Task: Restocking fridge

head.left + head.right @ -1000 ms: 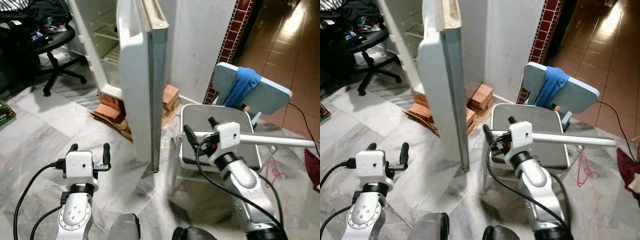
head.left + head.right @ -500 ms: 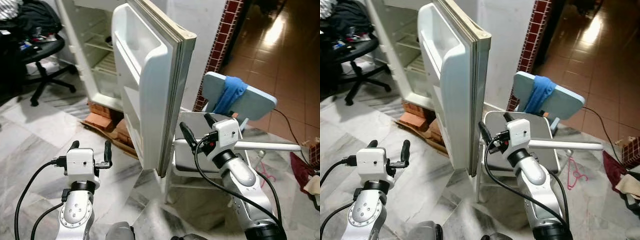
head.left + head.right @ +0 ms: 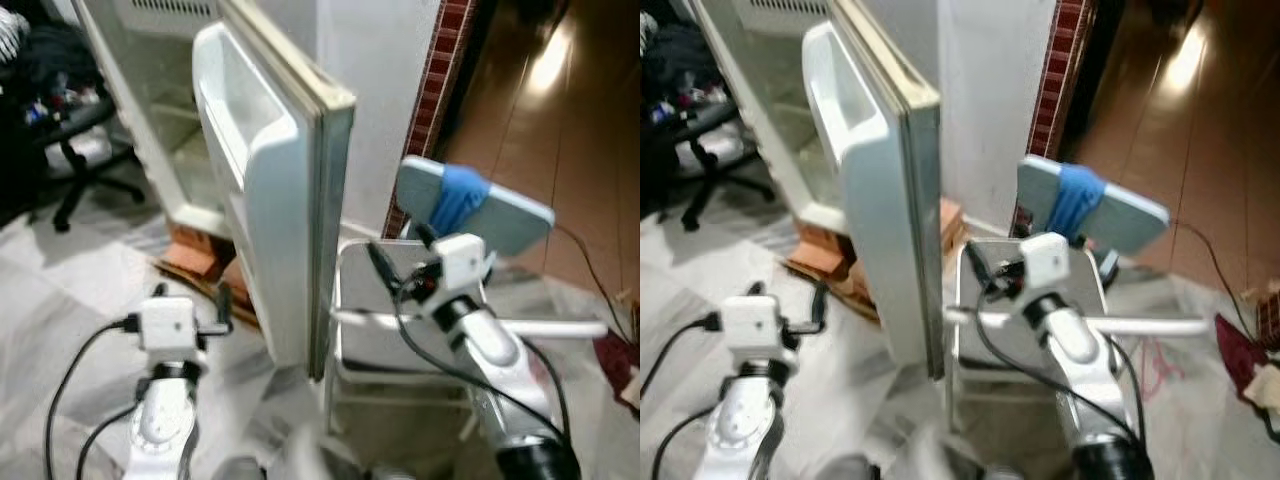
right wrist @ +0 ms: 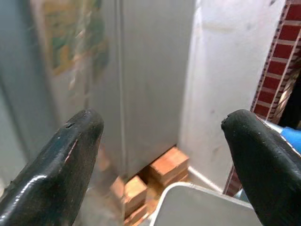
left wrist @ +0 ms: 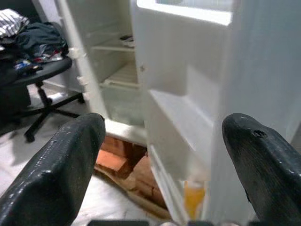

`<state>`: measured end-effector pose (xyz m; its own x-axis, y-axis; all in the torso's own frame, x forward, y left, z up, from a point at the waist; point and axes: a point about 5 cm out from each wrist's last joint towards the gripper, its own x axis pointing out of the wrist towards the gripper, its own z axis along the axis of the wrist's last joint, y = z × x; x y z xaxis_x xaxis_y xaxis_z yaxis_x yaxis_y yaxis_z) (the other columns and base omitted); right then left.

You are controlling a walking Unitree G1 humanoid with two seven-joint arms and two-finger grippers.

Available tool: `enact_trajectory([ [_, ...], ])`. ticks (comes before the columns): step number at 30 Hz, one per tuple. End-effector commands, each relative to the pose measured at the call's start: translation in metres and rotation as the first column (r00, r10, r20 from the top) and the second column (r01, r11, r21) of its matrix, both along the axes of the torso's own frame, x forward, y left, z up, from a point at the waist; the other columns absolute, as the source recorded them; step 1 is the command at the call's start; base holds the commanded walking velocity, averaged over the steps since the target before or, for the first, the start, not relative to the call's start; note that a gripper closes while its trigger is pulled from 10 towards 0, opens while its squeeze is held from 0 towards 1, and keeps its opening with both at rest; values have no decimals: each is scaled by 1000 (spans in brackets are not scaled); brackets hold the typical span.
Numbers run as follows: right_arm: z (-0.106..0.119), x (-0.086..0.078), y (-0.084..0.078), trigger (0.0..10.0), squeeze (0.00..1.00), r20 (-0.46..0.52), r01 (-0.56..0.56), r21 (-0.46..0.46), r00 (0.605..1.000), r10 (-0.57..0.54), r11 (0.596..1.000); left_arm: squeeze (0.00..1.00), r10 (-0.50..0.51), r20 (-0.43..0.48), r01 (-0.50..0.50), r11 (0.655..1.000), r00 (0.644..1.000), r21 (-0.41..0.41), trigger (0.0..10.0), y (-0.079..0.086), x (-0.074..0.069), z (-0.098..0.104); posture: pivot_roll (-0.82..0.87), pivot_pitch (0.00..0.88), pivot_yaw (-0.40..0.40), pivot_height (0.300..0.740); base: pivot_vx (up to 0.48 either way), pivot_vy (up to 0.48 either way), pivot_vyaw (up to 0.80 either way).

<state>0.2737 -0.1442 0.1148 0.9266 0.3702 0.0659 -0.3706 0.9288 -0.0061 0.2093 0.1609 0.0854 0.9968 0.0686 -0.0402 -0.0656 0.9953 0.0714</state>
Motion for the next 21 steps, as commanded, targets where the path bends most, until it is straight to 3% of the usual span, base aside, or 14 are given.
enact_trajectory([
  [1,3,2,9,10000,0,14,-38,7,999,37,999,0,18,-7,-18,1000,1000,16,10000,8,-1,-1,100,50,-8,740,0,0,0],
  [5,4,5,11,10000,0,16,-58,14,998,58,998,0,15,-9,-15,1000,1000,14,10000,7,-1,-1,102,49,-8,740,0,0,0],
  [13,7,5,23,10000,0,-16,-263,73,964,265,962,0,15,-25,-15,1000,1000,16,10000,8,-3,-4,108,53,-8,740,0,0,0],
  [17,14,10,38,10000,0,5,-349,101,937,351,932,0,14,-32,-14,1000,999,14,10000,8,-3,-6,112,58,-4,740,0,0,0],
  [21,27,25,64,10000,0,43,-404,118,915,402,907,0,7,-32,-6,1000,999,23,10000,8,1,-5,133,63,-9,740,0,0,0],
])
